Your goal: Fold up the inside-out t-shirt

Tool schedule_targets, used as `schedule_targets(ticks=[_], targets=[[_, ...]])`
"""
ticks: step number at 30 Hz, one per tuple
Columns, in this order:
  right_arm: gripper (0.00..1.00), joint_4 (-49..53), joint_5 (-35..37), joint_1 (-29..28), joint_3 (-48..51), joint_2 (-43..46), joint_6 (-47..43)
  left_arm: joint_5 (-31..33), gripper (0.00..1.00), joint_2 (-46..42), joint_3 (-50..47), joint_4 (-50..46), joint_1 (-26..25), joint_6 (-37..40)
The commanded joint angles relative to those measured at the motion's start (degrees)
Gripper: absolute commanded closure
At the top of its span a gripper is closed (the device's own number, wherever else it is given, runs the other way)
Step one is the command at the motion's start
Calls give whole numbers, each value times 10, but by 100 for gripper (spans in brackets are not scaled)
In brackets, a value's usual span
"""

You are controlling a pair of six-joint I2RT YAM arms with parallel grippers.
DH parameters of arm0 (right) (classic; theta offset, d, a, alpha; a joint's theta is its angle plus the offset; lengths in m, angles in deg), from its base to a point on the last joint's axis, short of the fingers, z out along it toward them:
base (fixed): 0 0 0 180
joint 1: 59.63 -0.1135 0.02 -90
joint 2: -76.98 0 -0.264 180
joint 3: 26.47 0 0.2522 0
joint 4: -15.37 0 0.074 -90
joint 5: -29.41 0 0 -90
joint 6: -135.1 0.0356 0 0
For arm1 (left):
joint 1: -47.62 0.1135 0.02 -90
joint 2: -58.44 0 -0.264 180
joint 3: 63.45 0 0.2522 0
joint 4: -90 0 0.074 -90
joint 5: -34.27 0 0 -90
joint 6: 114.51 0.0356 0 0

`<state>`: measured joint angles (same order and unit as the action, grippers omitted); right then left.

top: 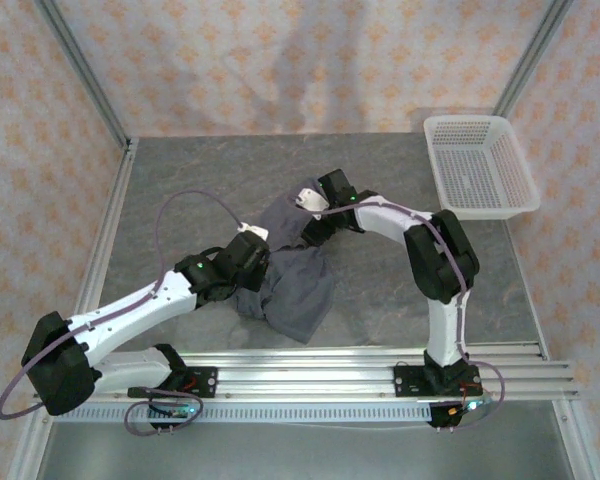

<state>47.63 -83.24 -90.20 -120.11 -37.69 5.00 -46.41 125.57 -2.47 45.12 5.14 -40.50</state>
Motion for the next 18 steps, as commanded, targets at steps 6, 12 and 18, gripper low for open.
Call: schedule_targets(ticks=[6,12,18], targets=[[99,17,-73,2,-68,-51,58,-19,47,-10,-40,3,25,-71],[100,-22,-125,8,-60,1,219,-163,43,-34,-109,63,37,-99],[100,-62,-150,9,-33,45,311,-266,32,-68,-149,137,24,-83]])
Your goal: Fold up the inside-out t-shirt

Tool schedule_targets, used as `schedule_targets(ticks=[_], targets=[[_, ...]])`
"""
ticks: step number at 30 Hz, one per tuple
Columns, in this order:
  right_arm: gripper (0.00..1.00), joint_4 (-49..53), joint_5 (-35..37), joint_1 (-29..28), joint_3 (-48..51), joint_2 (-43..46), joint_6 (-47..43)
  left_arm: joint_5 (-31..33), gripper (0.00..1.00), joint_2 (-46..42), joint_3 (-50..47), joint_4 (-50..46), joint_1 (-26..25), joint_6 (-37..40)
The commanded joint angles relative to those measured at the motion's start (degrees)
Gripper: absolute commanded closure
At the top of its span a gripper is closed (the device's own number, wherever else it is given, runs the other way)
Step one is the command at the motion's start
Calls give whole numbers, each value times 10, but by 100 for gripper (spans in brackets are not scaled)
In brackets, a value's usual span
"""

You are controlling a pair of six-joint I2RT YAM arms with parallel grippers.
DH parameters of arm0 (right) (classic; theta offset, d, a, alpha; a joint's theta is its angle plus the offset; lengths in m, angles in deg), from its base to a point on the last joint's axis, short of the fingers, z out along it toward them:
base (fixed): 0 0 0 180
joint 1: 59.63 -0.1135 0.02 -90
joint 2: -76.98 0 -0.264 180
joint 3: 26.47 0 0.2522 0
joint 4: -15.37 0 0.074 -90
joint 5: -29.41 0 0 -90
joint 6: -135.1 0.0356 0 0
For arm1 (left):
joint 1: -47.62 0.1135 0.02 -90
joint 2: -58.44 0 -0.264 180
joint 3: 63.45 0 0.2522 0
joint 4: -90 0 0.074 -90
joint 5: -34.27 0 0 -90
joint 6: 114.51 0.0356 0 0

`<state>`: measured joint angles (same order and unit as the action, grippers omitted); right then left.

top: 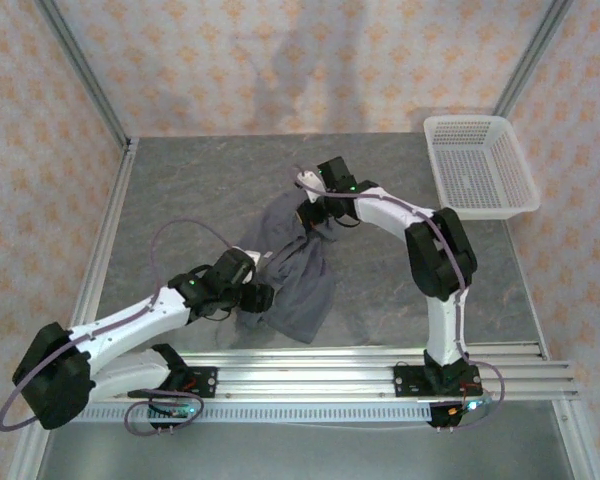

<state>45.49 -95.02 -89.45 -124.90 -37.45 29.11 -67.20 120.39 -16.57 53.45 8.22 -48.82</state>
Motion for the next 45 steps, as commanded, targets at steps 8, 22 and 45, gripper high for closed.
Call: schedule_targets(ticks=[8,22,45], targets=[[100,-34,-10,2,13,53,96,97,40,61,32,-50,-25,6],[100,-11,104,36,1,203,196,265,100,-123,234,-236,0,58],[100,64,124,45,-40,398,267,82,97,70,454,-227,84,181]])
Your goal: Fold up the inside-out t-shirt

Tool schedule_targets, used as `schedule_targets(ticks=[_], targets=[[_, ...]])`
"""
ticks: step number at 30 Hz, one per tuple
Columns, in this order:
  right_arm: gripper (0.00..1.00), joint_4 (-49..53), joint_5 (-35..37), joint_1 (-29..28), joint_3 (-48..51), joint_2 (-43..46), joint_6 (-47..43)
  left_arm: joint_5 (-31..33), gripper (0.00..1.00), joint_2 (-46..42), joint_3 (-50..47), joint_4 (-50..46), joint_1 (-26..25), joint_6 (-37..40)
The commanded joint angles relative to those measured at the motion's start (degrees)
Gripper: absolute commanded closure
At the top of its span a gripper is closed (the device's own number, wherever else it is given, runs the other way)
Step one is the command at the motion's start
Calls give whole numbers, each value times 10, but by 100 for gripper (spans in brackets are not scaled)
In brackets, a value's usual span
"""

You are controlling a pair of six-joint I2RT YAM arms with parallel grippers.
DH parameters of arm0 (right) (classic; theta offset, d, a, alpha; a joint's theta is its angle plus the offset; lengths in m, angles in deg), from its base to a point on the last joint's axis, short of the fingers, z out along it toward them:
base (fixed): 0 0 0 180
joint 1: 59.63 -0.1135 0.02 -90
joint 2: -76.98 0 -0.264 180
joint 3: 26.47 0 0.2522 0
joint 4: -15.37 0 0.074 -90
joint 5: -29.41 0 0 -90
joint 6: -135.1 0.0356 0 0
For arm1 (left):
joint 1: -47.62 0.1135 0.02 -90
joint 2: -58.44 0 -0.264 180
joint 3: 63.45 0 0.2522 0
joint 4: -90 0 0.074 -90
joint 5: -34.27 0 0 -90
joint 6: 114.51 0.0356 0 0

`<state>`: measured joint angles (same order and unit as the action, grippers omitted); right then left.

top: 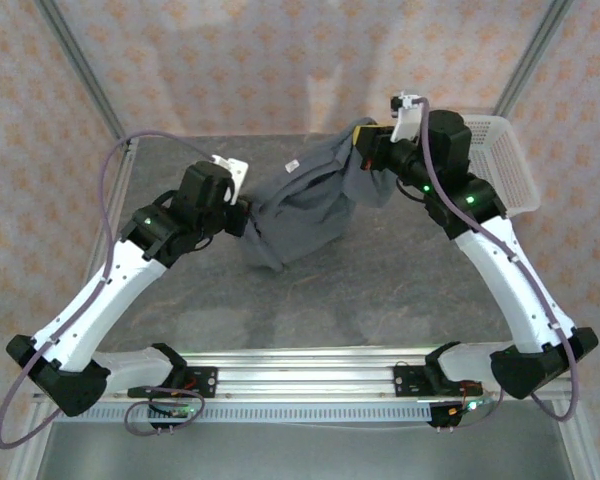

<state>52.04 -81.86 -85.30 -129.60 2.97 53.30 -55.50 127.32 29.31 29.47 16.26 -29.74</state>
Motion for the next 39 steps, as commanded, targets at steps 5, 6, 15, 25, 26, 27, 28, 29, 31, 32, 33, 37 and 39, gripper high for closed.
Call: schedule_targets(ticks=[5,6,15,25,26,27,28,29,31,32,33,37,39], targets=[[100,27,19,10,-23,-15,21,-28,81,-2,-2,-2,12,5],[100,25,15,11,-25,-17,27,-40,84,-1,-2,-2,18,4],[100,31,34,10,-28,-36,69,-220,99,7,-76,93,23,-35],[100,45,66,11,-29,-56,106,52,38,126,-220,344,-233,-178],[100,45,63,11,-30,-58,106,90,31,145,-220,358,-244,-172],[100,47,61,11,-32,-61,105,117,26,165,-219,372,-250,-160],[100,48,58,11,-35,-62,104,147,25,186,-212,369,-252,-157],[100,52,54,11,-38,-65,102,174,25,207,-202,367,-252,-151],[100,60,44,11,-46,-68,96,212,25,240,-193,376,-252,-132],[100,62,41,10,-48,-68,95,223,27,257,-188,380,-252,-119],[100,64,42,11,-49,-68,94,230,30,273,-178,374,-252,-112],[100,69,52,11,-49,-62,91,243,58,293,-169,376,-250,-106],[100,70,61,10,-49,-60,92,249,84,291,-171,375,-248,-111]])
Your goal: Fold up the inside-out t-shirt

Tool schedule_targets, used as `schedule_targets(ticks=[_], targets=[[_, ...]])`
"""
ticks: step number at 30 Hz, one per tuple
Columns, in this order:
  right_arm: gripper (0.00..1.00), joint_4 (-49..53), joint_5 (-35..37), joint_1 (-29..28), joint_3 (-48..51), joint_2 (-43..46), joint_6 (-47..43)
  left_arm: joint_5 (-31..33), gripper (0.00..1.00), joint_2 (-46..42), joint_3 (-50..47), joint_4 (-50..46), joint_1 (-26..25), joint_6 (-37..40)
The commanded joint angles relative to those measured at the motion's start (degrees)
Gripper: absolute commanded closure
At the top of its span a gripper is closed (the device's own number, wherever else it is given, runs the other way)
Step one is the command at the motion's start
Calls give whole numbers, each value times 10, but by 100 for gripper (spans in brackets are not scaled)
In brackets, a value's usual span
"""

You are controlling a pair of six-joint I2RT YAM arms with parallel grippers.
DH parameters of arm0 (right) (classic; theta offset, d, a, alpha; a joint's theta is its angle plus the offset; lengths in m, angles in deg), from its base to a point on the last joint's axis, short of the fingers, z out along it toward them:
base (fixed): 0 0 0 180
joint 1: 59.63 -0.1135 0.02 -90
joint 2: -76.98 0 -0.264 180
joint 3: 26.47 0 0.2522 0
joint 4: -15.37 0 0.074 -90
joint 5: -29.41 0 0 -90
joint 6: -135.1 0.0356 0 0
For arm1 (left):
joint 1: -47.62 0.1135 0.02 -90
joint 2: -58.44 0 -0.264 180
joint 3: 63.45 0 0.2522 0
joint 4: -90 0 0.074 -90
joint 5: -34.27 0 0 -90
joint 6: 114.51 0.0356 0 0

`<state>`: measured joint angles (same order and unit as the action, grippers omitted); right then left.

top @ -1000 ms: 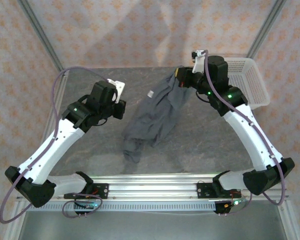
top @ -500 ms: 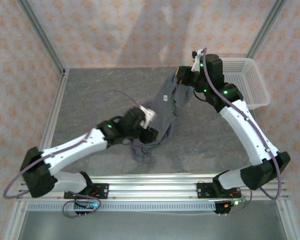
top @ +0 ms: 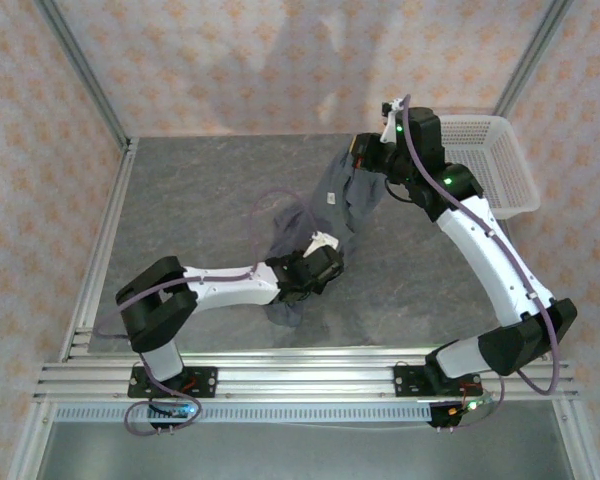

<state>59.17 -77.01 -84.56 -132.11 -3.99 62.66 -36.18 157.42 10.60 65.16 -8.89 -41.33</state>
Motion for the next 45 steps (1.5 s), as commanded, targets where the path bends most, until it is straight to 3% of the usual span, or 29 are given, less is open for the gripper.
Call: schedule_targets(ticks=[1,2,7,9,11,13,14,16,18,22,26,30,33,34,35,36,38,40,43,45], targets=[[100,-1,16,3,-25,10,-1,57,95,-13,17,15,5,5],[100,0,21,4,-26,11,-2,56,100,-19,16,11,7,3],[100,44,118,9,-38,14,-4,6,100,-139,-2,-38,32,-6],[100,57,163,21,-29,29,4,-21,100,-219,-2,-82,66,-6],[100,56,166,37,-16,52,3,-57,100,-292,15,-135,110,4],[100,48,115,39,-15,80,-36,-123,100,-346,52,-185,159,38],[100,41,56,39,-18,97,-66,-161,100,-361,86,-218,180,62],[100,34,-68,38,-28,128,-108,-205,100,-370,165,-286,193,117],[100,42,-139,37,-56,166,-129,-221,100,-366,270,-361,193,161],[100,42,-191,36,-95,231,-137,-185,100,-375,417,-415,193,184],[100,-20,-186,36,-96,290,-114,-204,100,-378,515,-422,193,191],[100,14,-94,36,-165,264,-103,-156,100,-357,570,-437,193,214],[100,96,110,36,-192,221,-202,41,100,-345,544,-416,203,265],[100,91,190,37,-165,212,-233,71,100,-343,533,-408,217,270],[100,93,260,38,-151,196,-248,63,100,-338,534,-414,241,256],[100,139,260,38,-174,169,-243,32,100,-334,540,-423,262,234],[97,209,112,38,-205,135,-232,-26,100,-327,544,-433,276,207],[93,190,-40,38,-163,135,-208,-76,100,-326,527,-420,275,195],[95,179,-146,38,-111,115,-176,-169,100,-313,511,-425,275,185],[99,184,-164,38,-106,124,-170,-199,100,-314,500,-433,276,182]])
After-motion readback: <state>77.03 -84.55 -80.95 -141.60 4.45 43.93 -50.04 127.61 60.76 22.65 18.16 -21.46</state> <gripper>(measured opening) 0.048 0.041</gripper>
